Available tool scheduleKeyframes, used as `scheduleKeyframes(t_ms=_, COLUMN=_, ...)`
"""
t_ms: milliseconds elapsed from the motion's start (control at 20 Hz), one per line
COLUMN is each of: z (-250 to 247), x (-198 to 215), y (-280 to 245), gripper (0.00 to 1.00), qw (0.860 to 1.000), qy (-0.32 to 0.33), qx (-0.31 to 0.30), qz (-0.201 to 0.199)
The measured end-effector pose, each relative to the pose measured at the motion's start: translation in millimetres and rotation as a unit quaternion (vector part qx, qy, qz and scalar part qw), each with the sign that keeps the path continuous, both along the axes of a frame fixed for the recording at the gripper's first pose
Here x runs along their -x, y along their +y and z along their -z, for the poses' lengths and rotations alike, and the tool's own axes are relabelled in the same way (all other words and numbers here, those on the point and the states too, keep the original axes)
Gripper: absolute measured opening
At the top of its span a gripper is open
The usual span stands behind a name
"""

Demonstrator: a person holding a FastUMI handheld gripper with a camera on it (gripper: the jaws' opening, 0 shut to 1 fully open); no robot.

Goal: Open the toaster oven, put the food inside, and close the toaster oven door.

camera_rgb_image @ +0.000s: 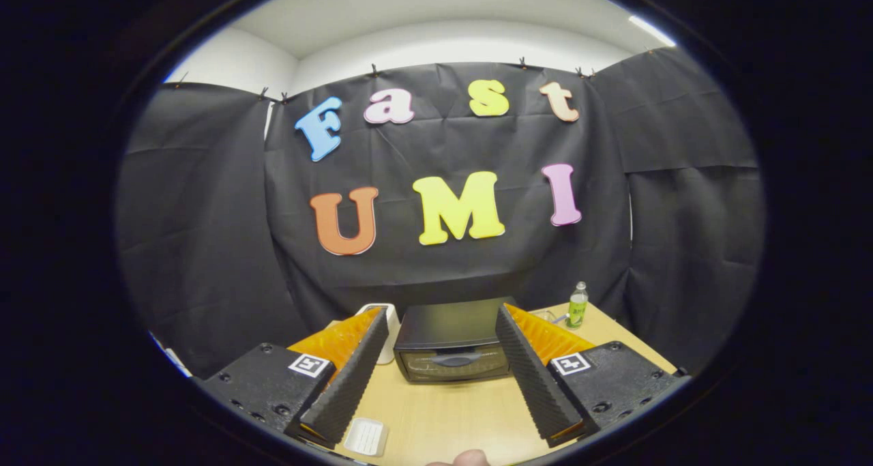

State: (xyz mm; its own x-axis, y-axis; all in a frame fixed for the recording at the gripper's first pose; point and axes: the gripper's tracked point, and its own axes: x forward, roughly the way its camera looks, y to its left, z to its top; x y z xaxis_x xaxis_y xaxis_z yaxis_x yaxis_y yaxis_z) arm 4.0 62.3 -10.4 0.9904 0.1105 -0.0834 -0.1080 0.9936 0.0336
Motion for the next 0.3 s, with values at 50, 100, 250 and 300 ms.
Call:
scheduleKeyframes(t_ms=50, z=-0.9, x=-1.4, y=2.1, gripper=1.0, qw=1.0, qy=-0.002, qx=0.001, qz=-0.003)
scheduleKeyframes(t_ms=100, z=-3.1, x=-2.9, y=4.2, gripper=1.0, qw=1.0, qy=-0.003, qx=0.002, qz=-0.005)
scheduleKeyframes(t_ms=250, z=-3.5, x=-2.6, y=7.3, gripper=1.0, qw=1.0, qy=-0.006, qx=0.005, qz=-0.009)
scheduleKeyframes(t_ms=300, z=-3.8, x=-2.8, y=7.9, gripper=1.0, qw=1.0, qy=-0.006, qx=0.005, qz=-0.008)
